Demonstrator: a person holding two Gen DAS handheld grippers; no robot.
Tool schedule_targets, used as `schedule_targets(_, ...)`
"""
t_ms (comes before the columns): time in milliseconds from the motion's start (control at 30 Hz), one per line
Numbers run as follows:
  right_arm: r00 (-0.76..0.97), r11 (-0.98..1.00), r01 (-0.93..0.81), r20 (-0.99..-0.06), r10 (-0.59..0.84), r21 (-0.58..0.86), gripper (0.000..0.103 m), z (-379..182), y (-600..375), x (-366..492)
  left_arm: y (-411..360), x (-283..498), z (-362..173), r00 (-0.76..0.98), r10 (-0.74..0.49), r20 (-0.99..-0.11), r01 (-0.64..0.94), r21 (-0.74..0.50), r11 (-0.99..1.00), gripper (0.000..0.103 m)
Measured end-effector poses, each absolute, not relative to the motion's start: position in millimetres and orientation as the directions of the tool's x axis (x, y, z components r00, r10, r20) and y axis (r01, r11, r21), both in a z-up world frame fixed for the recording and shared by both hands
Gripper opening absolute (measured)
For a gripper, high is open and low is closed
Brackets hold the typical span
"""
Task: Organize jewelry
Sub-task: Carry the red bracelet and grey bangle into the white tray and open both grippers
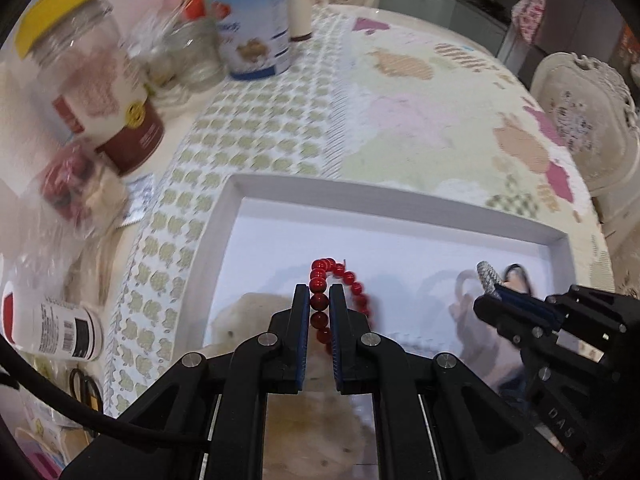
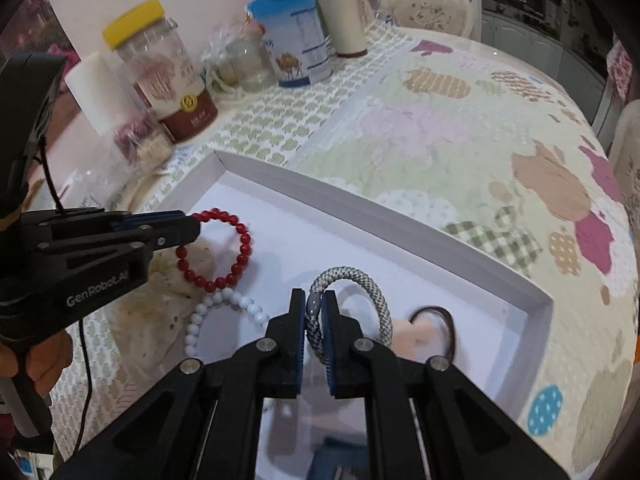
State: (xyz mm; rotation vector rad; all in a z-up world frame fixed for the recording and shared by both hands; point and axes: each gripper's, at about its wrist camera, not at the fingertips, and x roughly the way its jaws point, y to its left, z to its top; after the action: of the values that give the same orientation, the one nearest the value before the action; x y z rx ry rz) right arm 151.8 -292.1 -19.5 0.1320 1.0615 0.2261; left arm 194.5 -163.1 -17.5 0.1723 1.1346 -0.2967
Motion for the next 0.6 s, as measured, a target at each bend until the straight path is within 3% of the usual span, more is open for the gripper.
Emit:
schedule_targets(400,0.399,0.960,-0.157,-0.874,0.275,0.230,0.010,-44.3,-275.5,167.9,-145.0,194.8,-19.8,0.433,-0.117,-0.894,0.269,0.004,0.963,0.000)
schedule_targets(467,0.398,0.960,-0.156,-0.874,0.277,0.234,0.027,-44.6,-275.6,165.3,-142.8,194.3,-18.3,0.434,-0.127,-0.892,0.259,-0.011,0.966,0.003)
schedule_targets(500,0.400,0.959,-0.153,-0.872,0.282,0.240,0.035,-43.3,-276.6,163.0,-141.4,194.3,-17.6,0.429,-0.138,-0.893,0.255,-0.026,0.967,0.009)
schedule_targets(533,0.406,0.957,-0.149,-0.867,0.288,0.248,0.049,-41.2,-278.0,160.5,-140.4,194.1,-17.0,0.428,-0.144,-0.892,0.250,-0.036,0.968,0.016)
schedule_targets(600,0.420,0.954,-0.141,-0.856,0.300,0.265,0.053,-36.1,-281.5,155.4,-139.2,192.6,-15.0,0.431,-0.147,-0.890,0.246,-0.041,0.968,0.020)
